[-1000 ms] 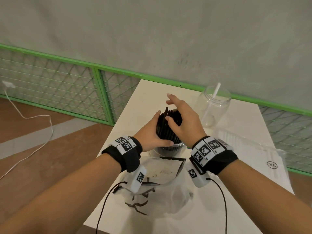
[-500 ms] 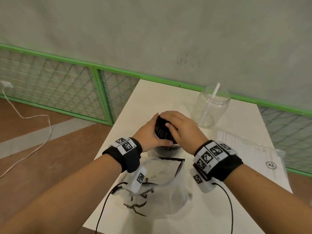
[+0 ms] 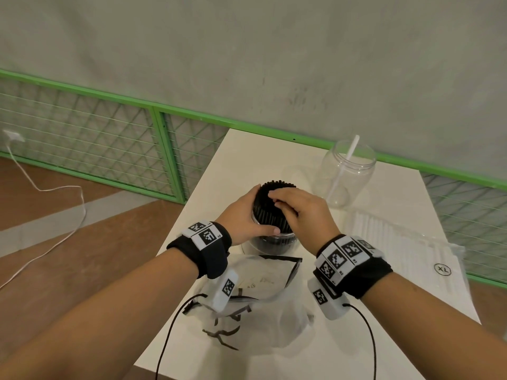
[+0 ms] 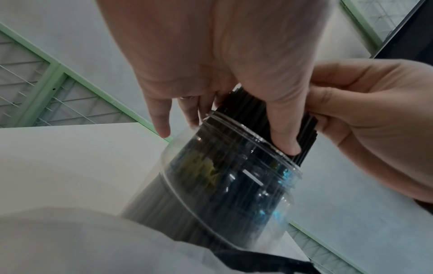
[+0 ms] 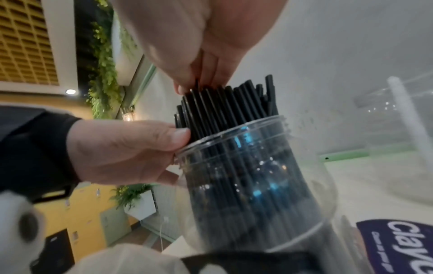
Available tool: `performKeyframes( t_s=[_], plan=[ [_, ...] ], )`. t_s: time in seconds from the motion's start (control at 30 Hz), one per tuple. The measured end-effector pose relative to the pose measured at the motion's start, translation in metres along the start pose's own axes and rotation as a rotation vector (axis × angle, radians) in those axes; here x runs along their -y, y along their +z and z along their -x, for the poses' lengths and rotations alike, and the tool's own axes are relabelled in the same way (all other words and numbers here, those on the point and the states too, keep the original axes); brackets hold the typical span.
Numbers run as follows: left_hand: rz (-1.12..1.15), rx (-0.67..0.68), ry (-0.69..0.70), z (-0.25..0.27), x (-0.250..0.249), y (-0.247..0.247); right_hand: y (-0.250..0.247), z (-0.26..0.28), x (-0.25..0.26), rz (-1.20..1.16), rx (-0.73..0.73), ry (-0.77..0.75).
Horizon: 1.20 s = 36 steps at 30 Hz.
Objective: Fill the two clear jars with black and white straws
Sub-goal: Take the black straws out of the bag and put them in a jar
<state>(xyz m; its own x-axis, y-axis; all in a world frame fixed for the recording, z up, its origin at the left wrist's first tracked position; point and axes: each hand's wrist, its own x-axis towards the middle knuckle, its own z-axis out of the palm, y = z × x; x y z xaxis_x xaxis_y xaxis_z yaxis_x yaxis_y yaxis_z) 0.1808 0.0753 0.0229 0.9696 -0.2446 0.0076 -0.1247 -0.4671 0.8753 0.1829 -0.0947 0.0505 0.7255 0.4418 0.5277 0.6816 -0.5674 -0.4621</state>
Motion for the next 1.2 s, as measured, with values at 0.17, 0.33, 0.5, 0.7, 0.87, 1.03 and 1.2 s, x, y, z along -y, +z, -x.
performKeyframes(
  t_s=[0.17, 0.33, 0.5, 0.7, 0.87, 1.03, 1.2],
  plan=[
    [0.010, 0.000, 0.000, 0.000, 0.001, 0.001, -0.003, -0.011, -0.005, 0.075, 0.004, -0.069],
    [0.018, 0.006, 0.007, 0.001, 0.001, 0.001, 0.006, 0.003, -0.007, 0.136, 0.079, -0.057],
    [0.023, 0.004, 0.006, 0.001, 0.001, 0.001, 0.004, 0.024, -0.003, 0.225, 0.320, -0.002],
    [-0.051, 0.045, -0.058, -0.004, -0.001, -0.004, -0.005, 0.033, -0.023, -0.161, 0.084, 0.447],
    [-0.010, 0.148, -0.061, -0.016, -0.003, -0.001, 0.007, 0.015, -0.028, -0.454, 0.203, 0.632],
    [-0.002, 0.049, -0.045, -0.017, 0.004, -0.011, 0.007, 0.008, -0.023, -0.374, 0.158, 0.617],
    [0.022, 0.039, -0.003, -0.007, 0.012, -0.012, 0.014, 0.013, -0.021, -0.331, 0.115, 0.536]
  ],
)
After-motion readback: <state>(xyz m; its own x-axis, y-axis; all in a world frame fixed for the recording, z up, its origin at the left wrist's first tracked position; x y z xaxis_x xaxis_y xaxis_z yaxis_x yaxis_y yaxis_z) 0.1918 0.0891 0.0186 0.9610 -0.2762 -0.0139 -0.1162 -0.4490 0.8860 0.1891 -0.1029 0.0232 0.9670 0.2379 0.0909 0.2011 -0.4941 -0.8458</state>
